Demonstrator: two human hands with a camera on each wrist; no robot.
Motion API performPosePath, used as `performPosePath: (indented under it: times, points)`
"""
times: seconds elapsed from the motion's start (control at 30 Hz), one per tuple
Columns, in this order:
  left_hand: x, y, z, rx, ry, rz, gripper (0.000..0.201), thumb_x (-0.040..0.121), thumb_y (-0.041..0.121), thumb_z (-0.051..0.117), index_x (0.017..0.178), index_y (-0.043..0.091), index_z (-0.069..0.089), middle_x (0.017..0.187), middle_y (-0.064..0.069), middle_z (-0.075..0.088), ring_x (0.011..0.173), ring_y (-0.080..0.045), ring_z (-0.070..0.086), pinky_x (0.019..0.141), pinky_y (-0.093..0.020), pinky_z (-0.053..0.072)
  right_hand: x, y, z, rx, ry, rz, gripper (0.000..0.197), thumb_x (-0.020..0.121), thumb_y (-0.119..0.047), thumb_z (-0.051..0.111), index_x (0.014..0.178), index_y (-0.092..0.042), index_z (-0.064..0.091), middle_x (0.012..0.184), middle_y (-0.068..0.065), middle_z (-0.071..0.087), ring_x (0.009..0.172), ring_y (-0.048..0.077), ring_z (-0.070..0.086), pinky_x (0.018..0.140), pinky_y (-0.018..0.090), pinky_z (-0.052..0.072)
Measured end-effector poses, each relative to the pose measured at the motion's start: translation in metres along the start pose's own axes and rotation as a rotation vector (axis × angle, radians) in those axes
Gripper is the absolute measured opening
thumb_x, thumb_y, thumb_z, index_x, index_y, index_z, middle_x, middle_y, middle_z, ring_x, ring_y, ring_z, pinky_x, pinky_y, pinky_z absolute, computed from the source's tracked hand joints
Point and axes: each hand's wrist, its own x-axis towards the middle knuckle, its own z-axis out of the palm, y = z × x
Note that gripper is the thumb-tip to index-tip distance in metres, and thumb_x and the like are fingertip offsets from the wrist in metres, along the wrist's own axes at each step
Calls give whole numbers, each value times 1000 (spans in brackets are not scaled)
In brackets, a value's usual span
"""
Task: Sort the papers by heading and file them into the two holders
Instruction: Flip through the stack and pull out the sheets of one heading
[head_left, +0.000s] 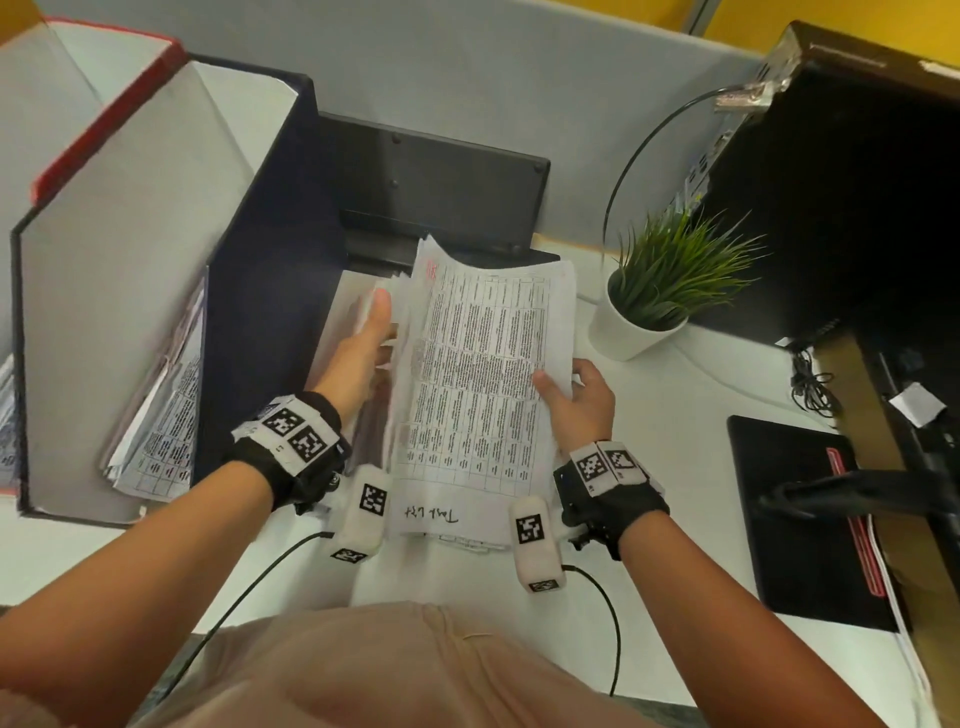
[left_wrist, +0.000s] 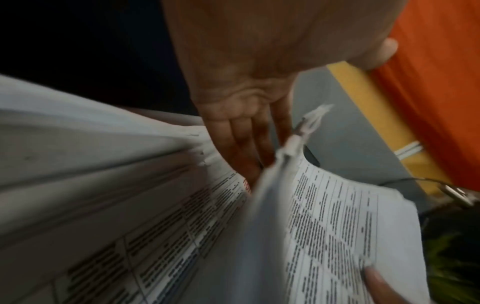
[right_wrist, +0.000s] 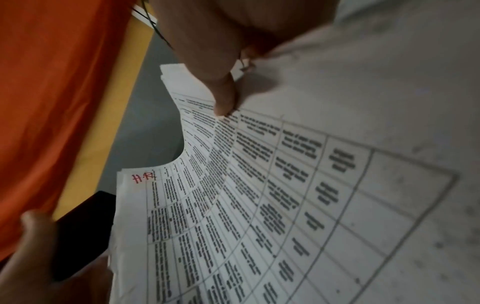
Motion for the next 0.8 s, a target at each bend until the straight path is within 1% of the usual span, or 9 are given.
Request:
performPosePath:
  times: [0.03, 0.1, 0.13, 0.2, 0.3, 0.4, 0.57, 0.67, 0.8]
  points:
    - [-2, 0, 3, 62, 30, 43, 77, 58, 87, 48, 103, 28, 66, 110, 1, 66, 100, -17, 62, 89, -35, 47, -1, -3, 1, 10, 6, -10, 21, 85, -11, 65, 104, -7, 59, 104, 13, 68, 95, 28, 66, 85, 38, 55]
    - [-7, 3, 8, 272, 49, 194, 48, 77, 49, 67, 113, 18, 63, 113, 0, 67, 97, -11, 64, 81, -24, 50, -4, -10, 3, 27, 17, -58, 18, 86, -11, 63, 102, -7, 57, 101, 12, 68, 93, 27, 66, 79, 32, 55]
    - [-9, 5, 9, 354, 74, 271, 40, 81, 30, 69, 116, 13, 60, 114, -1, 66, 99, -11, 64, 81, -23, 51, -5, -15, 4, 37, 24, -88, 16, 86, -11, 63, 100, -9, 57, 100, 11, 68, 92, 25, 66, 77, 30, 54]
    - [-15, 14, 11, 376, 158, 390, 36, 85, 14, 65, 120, 9, 58, 114, -3, 65, 102, -15, 64, 83, -27, 52, -9, -30, 3, 93, 34, -157, 13, 86, -11, 62, 96, -13, 55, 100, 9, 67, 88, 16, 66, 75, 25, 55]
    - [-27, 37, 11, 187, 257, 525, 28, 85, 12, 65, 112, 20, 61, 108, 5, 67, 100, -9, 64, 86, -28, 53, -12, -56, 0, 251, 36, -293, 18, 85, -8, 63, 91, -21, 54, 95, -3, 66, 81, -3, 65, 69, 12, 52]
    - [-38, 46, 9, 66, 251, 642, 24, 84, 13, 67, 105, 25, 63, 103, 14, 67, 98, -4, 66, 81, -20, 54, -16, -70, -4, 368, 11, -394, 25, 83, -6, 66, 96, -25, 56, 96, -12, 66, 91, -2, 65, 76, 13, 51]
    - [-39, 30, 15, 144, 237, 529, 23, 85, 16, 66, 108, 16, 64, 101, 5, 67, 92, -7, 65, 86, -32, 54, -30, -53, 5, 295, -60, -289, 31, 78, -4, 71, 103, -18, 60, 93, -14, 65, 84, -8, 64, 72, 11, 52]
    - [-36, 27, 15, 107, 263, 531, 16, 83, 16, 68, 90, 30, 65, 86, 18, 67, 79, 7, 63, 78, -24, 56, -31, -52, 6, 332, -36, -257, 31, 78, -4, 71, 106, -13, 62, 90, -16, 65, 80, -12, 64, 72, 7, 52]
    - [-31, 33, 9, 27, 304, 568, 16, 80, 20, 72, 81, 35, 67, 83, 18, 69, 82, 3, 67, 68, -15, 54, -29, -52, 5, 337, -29, -276, 35, 76, -6, 73, 108, -14, 62, 90, -19, 67, 87, -7, 66, 74, 11, 53]
